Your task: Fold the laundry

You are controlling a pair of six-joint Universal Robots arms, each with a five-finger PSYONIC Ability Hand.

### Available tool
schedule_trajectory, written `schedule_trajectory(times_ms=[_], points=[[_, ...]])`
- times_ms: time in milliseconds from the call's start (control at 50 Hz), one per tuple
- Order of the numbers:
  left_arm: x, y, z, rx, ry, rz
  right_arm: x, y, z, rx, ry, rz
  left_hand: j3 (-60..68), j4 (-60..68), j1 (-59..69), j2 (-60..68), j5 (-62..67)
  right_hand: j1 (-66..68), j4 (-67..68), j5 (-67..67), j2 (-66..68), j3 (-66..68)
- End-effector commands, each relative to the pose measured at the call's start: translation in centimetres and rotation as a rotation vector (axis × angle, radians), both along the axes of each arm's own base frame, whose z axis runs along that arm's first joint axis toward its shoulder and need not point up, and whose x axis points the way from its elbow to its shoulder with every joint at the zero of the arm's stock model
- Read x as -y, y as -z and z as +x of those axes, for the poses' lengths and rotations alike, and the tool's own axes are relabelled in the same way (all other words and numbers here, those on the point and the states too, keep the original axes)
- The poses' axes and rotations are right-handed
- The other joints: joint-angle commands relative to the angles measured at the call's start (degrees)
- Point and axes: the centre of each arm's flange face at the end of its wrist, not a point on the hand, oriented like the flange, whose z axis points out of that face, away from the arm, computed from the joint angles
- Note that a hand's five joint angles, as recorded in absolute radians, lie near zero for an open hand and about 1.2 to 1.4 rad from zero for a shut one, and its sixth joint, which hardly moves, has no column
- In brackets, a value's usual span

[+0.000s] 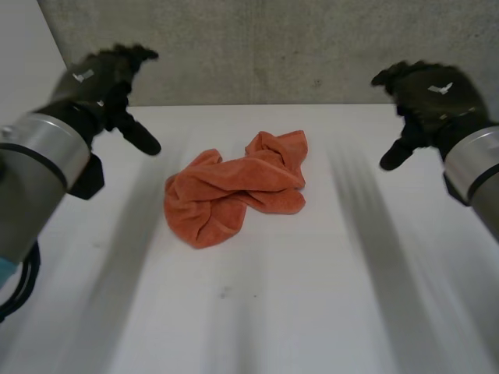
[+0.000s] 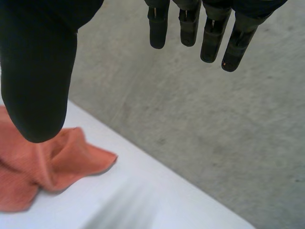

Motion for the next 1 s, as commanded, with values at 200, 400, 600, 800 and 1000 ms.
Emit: schedule_trajectory(times_ms=[200, 400, 600, 800, 1000], points=[[6.9, 11.4, -1.8, 0.070, -0.107, 0.153, 2.2, 7.9, 5.5, -0.047, -0.235, 0.174, 1.94, 2.00, 1.34, 2.16, -0.10, -2.05, -3.38, -3.96, -2.73, -2.35], [9.6, 17.4, -3.1, 0.086, -0.090, 0.186, 7.3, 13.0, 9.2, 0.163, -0.254, 0.257, 7.32, 7.38, 6.72, 7.54, 5.28, -2.05, -3.38, -3.96, -2.73, -2.35], [9.5, 20.0, -3.7, 0.103, -0.031, 0.239, 10.2, 17.5, 11.9, 0.201, -0.273, 0.270, 27.95, 28.01, 27.34, 28.16, 25.90, -2.05, -3.38, -3.96, -2.73, -2.35], [9.3, 19.7, -3.6, 0.106, -0.030, 0.241, 11.9, 19.6, 13.7, 0.261, -0.286, 0.317, 70.38, 70.44, 69.78, 70.60, 68.34, 21.66, 20.33, 19.75, 20.98, 21.36], [8.0, 14.1, -3.0, 0.061, -0.038, 0.145, 12.2, 20.0, 14.2, 0.266, -0.314, 0.360, 70.38, 70.44, 69.78, 70.60, 68.34, 67.95, 66.62, 66.04, 67.27, 67.65]])
